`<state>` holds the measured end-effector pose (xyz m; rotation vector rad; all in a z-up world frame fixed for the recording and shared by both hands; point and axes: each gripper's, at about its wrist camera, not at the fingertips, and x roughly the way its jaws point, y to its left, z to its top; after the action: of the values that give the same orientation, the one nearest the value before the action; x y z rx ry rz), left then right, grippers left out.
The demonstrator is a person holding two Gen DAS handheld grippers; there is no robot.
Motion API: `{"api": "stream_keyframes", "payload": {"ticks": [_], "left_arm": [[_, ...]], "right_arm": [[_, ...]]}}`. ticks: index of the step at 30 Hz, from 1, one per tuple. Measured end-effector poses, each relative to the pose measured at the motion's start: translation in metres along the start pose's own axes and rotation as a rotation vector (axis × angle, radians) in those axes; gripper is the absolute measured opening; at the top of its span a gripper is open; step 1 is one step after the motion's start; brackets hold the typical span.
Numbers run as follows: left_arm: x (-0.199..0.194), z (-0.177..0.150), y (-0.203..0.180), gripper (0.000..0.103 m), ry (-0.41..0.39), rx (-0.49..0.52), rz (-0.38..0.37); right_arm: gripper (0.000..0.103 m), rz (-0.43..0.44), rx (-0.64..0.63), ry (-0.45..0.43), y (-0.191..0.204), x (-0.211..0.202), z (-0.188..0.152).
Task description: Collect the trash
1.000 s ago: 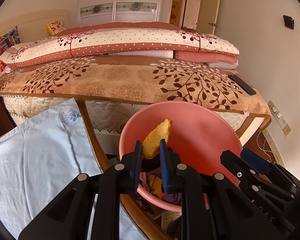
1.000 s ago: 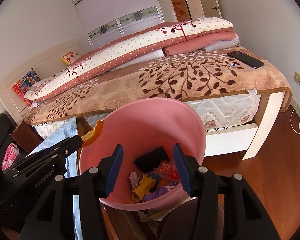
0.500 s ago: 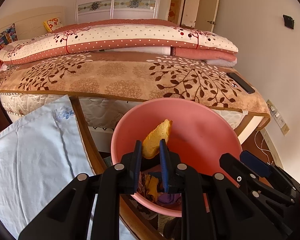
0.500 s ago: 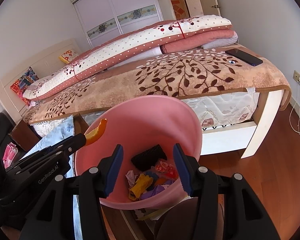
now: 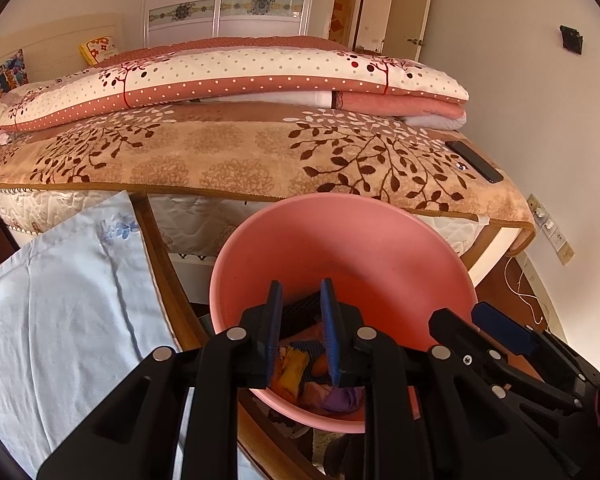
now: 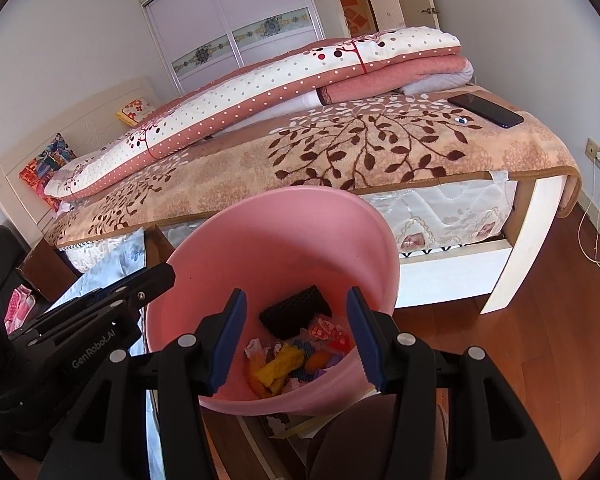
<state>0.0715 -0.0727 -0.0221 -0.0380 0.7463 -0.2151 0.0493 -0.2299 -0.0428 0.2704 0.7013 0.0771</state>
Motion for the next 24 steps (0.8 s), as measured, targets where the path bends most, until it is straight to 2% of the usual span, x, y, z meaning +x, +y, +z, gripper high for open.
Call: {"api": "stream_keyframes", "payload": {"ticks": [16,24], "left_arm": [[-0.019,0.006,0.007,0.020,-0.059,-0.034,0.035],[-0.028,0.005,0.010,0.020,-0.076,-0.048,0.058]], "right_arm": [[0.052,-0.010,-0.033,-0.024,0.007,-0.006,0.003],[0.058,-0.029,-0.075,-0.060,0.016,-0.013,0.006]]}}
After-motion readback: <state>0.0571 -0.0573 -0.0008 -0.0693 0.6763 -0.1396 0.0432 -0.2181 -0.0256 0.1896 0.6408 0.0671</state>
